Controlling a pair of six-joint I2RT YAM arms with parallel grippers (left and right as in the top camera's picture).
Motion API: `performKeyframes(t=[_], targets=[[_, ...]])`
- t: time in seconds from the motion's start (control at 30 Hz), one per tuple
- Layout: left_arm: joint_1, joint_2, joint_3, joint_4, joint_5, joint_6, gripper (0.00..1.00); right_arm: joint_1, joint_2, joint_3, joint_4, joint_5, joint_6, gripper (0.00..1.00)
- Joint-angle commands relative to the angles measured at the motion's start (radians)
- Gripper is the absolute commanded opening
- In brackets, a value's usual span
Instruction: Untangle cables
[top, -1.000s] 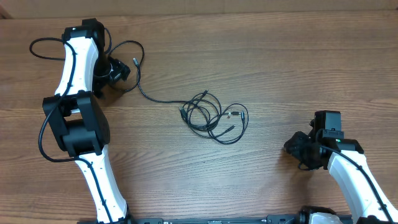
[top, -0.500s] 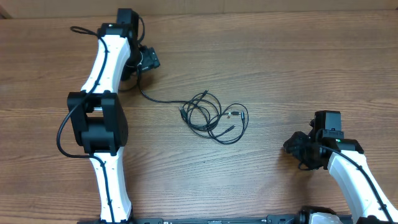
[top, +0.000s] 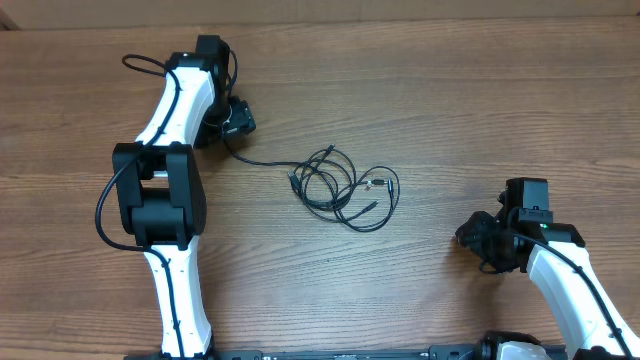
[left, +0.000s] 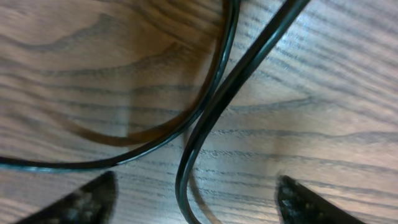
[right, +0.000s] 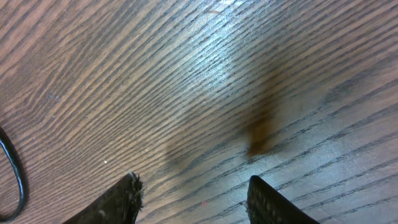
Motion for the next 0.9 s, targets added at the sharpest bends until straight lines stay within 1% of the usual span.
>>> performKeyframes(t=[0.0,0.13,0.17,0.2,0.27,0.3,0.37,0.47,0.57,0.63,0.7,0.8,0.83,0.87], targets=[[-0.015,0.011,-0.024,0.014,0.006,0.012,0.66,-0.003,0.002,0.008,0.003,-0.001,-0.004,0.53],[-0.024,0.011,-0.045,0.017,0.006,0.012,0.48,-0.003,0.002,0.008,0.002,-0.001,-0.004,0.53],[-0.025,0.011,-0.046,0.016,0.006,0.013,0.44,-0.003,0.002,0.008,0.002,-0.001,-0.004,0.53],[-0.027,0.011,-0.046,0.014,0.006,0.013,0.36,-0.003,0.002,0.008,0.002,-0.001,-0.004,0.53],[-0.03,0.011,-0.046,0.013,0.006,0.013,0.24,-0.003,0.002,0.008,0.002,-0.001,-0.004,0.53],[-0.032,0.011,-0.046,0.012,0.006,0.012,0.16,-0.003,0.002,0.008,0.002,-0.001,-0.004,0.53],[-0.032,0.011,-0.046,0.009,0.014,0.013,0.04,-0.003,0.002,0.008,0.002,-0.002,-0.004,0.53],[-0.031,0.005,-0.039,-0.014,0.035,0.013,0.04,-0.003,0.002,0.008,0.003,-0.002,-0.004,0.53],[-0.03,-0.019,-0.002,-0.072,0.035,0.013,0.04,-0.002,0.002,0.008,0.017,-0.016,-0.004,0.53],[-0.032,-0.054,0.017,-0.097,0.037,0.016,0.04,-0.002,0.002,0.008,0.051,-0.066,-0.009,0.53],[-0.037,-0.102,0.029,-0.11,0.069,0.031,0.04,-0.002,0.002,0.008,0.097,-0.135,-0.04,0.54],[-0.047,-0.193,0.031,-0.114,0.219,0.1,0.05,-0.002,0.002,0.008,0.181,-0.257,-0.081,0.56],[-0.054,-0.237,0.031,-0.119,0.304,0.143,0.04,0.0,0.002,0.008,0.209,-0.291,-0.084,0.57],[-0.059,-0.254,0.031,-0.123,0.332,0.16,0.04,0.002,0.002,0.008,0.219,-0.301,-0.084,0.57]])
